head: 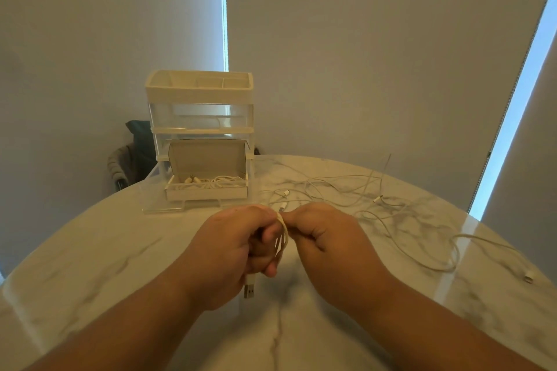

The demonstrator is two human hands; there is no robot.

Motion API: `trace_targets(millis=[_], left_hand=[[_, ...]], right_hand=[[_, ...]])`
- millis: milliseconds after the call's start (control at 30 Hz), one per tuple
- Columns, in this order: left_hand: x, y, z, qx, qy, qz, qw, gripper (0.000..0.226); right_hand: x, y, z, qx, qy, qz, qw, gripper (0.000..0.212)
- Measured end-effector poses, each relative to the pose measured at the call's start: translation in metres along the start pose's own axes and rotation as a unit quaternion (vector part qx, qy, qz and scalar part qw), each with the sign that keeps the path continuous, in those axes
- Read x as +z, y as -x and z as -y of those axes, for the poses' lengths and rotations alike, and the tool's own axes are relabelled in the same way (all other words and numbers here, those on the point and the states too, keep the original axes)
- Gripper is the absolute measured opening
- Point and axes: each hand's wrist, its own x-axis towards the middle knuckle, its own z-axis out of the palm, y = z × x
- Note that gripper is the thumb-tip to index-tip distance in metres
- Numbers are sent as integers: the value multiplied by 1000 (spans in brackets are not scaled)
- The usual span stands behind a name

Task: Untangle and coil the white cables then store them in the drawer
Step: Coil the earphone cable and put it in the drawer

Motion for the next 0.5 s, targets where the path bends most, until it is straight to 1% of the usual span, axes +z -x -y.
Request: trace_targets(millis=[33,67,100,167,200,233,333,400,500], left_hand=[[-1,0,-1,6,6,-2,1000,44],[-2,0,-2,11,14,0,1000,41],[-3,0,-3,13,22,4,1000,37],[-5,0,-1,8,36,1,999,38],[-6,-1,0,4,38,0,999,42],[-6,-2,2,-1,41,3,999,43],[-3,-3,3,-7,57,20,998,34],[-1,-4,5,-3,50,28,998,33],[4,-5,6,-1,56,34,998,31]], right_hand=[[0,2,3,1,-28,15,999,39],[1,4,6,10,-85,36,996,38],[1,5,11,27,-171,59,983,36],[3,7,18,72,-348,81,931,26],[5,7,19,96,-395,77,911,21],[6,7,19,114,-411,68,902,20],[7,7,20,150,-409,48,899,23],[5,6,20,169,-416,38,893,23],[7,6,21,186,-406,18,895,20]])
